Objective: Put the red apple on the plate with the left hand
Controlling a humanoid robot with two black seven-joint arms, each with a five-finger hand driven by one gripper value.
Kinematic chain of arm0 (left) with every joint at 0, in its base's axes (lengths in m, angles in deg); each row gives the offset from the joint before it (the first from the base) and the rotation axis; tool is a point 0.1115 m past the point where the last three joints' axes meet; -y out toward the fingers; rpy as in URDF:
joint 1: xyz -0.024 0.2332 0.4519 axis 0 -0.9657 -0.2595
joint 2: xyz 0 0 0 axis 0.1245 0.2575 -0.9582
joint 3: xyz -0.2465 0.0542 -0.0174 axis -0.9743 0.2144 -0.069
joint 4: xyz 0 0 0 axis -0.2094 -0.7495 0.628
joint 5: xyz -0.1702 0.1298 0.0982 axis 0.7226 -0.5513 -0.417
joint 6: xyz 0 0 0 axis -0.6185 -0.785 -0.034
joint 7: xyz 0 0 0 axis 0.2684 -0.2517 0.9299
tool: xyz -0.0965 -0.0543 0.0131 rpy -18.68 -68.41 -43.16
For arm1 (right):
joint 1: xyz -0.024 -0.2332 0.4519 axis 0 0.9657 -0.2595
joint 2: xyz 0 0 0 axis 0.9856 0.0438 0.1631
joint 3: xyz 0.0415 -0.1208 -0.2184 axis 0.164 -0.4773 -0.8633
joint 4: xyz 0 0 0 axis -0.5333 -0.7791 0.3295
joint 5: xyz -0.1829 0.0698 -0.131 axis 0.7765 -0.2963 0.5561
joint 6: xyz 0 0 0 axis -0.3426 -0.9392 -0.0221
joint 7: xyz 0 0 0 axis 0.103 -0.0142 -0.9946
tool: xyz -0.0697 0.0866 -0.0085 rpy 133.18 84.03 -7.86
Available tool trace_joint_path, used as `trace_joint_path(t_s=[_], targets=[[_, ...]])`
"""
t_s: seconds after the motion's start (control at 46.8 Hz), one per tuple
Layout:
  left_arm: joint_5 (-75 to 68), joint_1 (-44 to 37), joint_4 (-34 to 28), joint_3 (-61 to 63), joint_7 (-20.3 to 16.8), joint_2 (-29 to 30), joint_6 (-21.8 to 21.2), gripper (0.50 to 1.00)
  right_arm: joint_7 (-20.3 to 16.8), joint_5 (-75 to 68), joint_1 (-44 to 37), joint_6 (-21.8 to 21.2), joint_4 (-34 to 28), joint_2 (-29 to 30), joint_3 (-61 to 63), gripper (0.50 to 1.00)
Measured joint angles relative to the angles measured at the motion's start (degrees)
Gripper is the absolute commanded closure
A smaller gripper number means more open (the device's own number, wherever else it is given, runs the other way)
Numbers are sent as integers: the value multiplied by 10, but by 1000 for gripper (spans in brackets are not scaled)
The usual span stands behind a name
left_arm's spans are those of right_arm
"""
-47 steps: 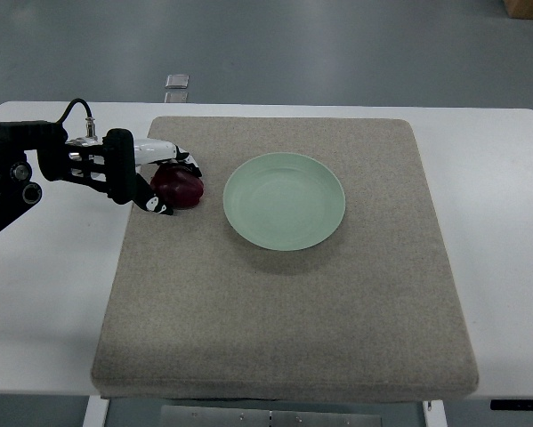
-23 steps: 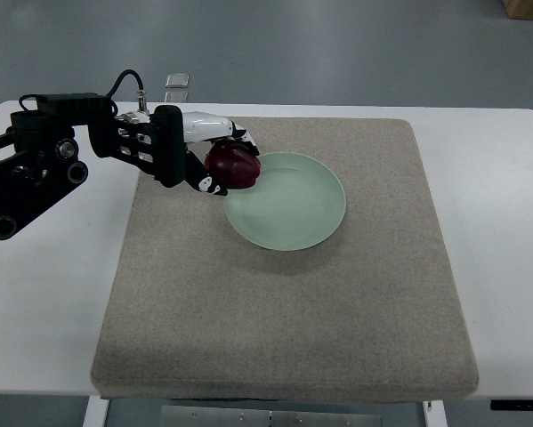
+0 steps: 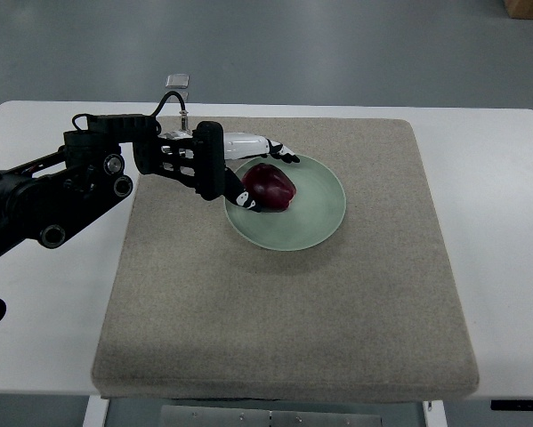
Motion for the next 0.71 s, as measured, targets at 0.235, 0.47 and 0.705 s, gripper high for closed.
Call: trace_joint_path(t_s=[0.235,0.47,0.705], targets=[[79,3,-1,-12,0,1,-1,504,0,0,0,0,0,0,0,572],[333,21,-29,-26,0,44,-1,504,0,0,0,0,0,0,0,572],[563,17,-62,-30,8,117,2,501,0,0,0,0,0,0,0,570]])
